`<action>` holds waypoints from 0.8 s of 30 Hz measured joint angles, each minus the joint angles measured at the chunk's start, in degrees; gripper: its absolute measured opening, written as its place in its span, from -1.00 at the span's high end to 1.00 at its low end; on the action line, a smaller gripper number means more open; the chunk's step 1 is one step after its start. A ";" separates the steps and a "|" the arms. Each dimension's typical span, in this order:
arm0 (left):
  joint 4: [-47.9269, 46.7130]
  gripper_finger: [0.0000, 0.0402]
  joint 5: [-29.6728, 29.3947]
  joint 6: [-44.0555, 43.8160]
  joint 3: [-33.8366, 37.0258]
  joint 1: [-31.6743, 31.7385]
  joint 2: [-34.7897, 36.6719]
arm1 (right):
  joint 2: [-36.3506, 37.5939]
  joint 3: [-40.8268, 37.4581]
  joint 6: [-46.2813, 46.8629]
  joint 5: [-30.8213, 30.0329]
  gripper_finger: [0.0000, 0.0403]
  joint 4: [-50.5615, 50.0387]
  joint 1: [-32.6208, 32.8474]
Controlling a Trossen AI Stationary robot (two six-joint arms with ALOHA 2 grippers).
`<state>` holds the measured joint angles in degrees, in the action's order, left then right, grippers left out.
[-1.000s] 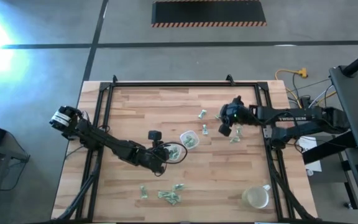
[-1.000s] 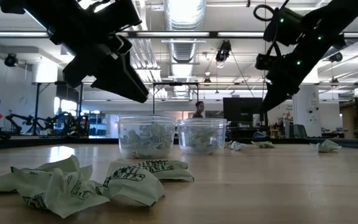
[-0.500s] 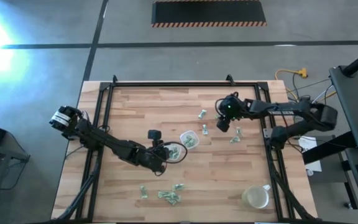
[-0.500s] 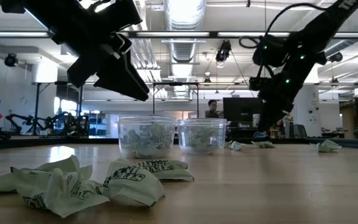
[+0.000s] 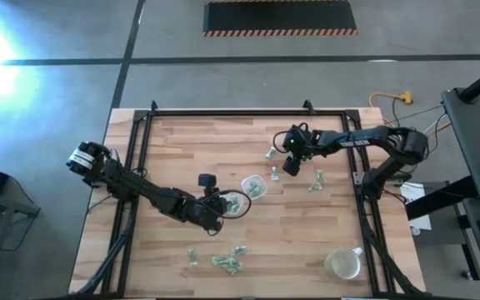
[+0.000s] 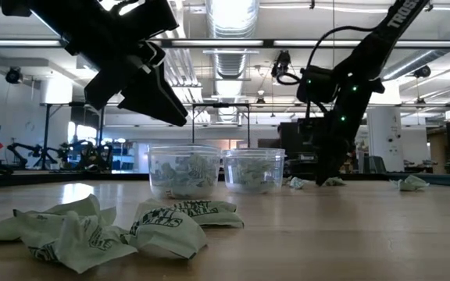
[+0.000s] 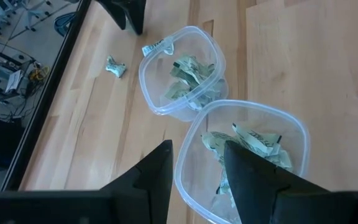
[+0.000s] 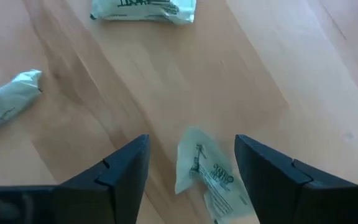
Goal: Pick and place items into bin
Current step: Put the stevia packet into the right bin
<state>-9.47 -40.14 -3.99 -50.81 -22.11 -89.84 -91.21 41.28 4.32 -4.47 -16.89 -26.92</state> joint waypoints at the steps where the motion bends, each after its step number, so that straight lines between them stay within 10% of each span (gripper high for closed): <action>1: 0.00 0.36 0.02 0.00 0.02 0.00 0.00 | -0.12 0.35 0.00 -0.18 -0.14 -0.79 0.00; 24: 0.02 0.36 0.02 -0.04 0.09 0.00 0.00 | 0.78 0.66 0.94 -4.72 0.23 -5.64 0.00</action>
<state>-9.45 -40.12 -4.03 -50.72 -22.11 -89.84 -90.43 41.93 5.26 -9.19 -22.52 -26.92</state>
